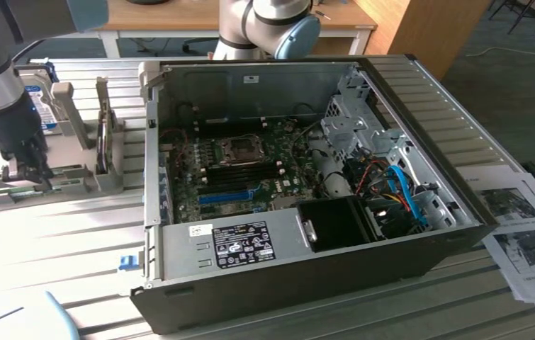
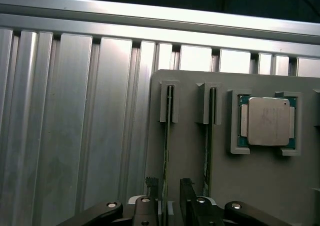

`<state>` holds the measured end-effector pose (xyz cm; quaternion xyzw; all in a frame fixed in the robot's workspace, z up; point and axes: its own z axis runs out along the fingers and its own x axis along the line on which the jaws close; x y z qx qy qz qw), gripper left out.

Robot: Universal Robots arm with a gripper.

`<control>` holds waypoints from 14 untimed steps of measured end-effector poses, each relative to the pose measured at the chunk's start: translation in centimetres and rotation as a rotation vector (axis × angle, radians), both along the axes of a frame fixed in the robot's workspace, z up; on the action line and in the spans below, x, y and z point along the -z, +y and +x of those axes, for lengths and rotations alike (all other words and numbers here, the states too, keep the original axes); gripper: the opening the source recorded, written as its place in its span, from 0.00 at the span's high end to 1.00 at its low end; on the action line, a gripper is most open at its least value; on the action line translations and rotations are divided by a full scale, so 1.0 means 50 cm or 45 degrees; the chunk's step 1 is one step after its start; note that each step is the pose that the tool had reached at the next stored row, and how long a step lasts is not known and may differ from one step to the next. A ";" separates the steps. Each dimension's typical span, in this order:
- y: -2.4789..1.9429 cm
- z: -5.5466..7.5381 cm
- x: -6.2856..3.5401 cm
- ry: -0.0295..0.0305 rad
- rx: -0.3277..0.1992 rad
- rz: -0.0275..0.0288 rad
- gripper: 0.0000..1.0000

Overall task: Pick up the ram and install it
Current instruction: 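Pick up the ram and move it above insertion slot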

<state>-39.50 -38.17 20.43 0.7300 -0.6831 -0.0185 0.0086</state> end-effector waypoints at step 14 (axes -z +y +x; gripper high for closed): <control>0.0000 0.004 0.000 0.0003 0.000 0.0000 0.69</control>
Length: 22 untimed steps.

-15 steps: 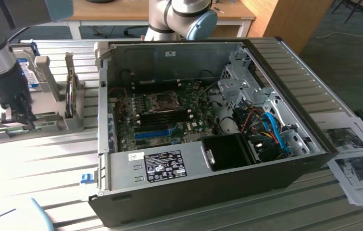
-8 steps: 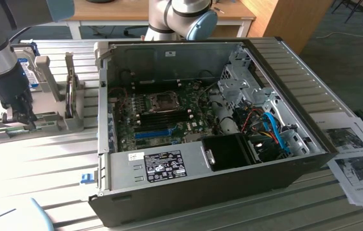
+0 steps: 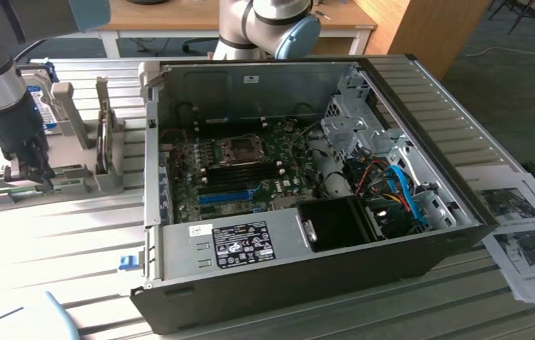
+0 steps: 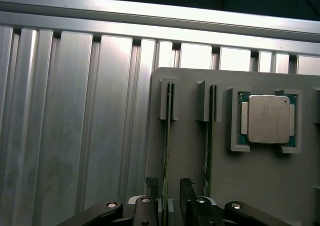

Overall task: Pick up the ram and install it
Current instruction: 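Pick up the ram and move it above insertion slot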

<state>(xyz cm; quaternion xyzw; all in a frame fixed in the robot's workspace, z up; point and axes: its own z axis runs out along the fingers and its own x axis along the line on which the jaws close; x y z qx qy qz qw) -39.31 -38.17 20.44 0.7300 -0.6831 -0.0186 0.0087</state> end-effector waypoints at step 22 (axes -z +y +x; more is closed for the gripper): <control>-0.0047 0.003 0.002 0.0000 0.000 0.0000 0.69</control>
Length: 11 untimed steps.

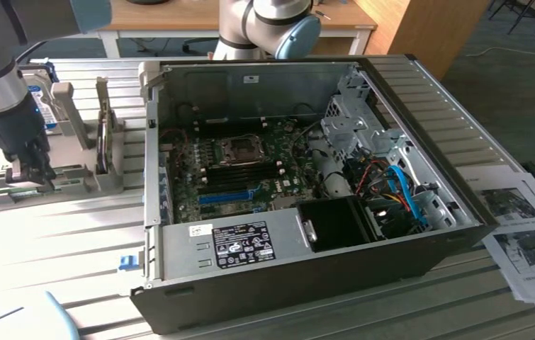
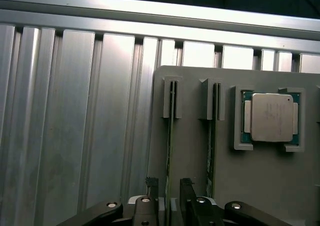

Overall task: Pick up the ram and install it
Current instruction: 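Pick up the ram and move it above insertion slot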

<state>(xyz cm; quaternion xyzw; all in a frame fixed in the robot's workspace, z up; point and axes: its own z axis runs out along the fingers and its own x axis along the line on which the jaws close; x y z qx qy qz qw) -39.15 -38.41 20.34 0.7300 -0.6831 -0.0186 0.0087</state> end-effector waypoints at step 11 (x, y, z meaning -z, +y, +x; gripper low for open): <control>-0.0008 0.000 0.003 0.0000 0.000 0.0000 0.69</control>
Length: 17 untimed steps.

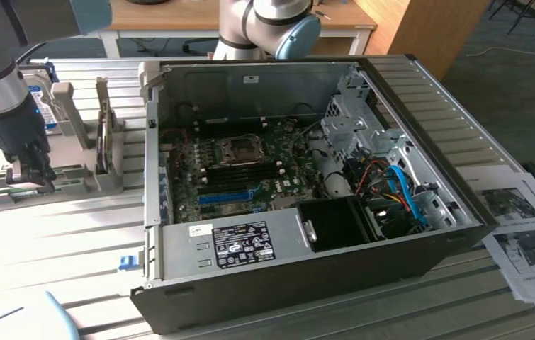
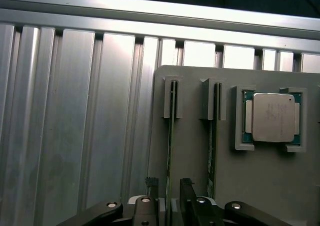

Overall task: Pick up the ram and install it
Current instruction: 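Pick up the ram and move it above insertion slot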

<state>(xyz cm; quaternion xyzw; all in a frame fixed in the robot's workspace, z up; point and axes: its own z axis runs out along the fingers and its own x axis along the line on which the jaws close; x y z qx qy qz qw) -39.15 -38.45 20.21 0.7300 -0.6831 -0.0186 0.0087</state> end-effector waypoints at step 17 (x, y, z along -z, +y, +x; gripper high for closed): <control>0.0000 0.000 0.000 0.0000 0.000 0.0000 0.89</control>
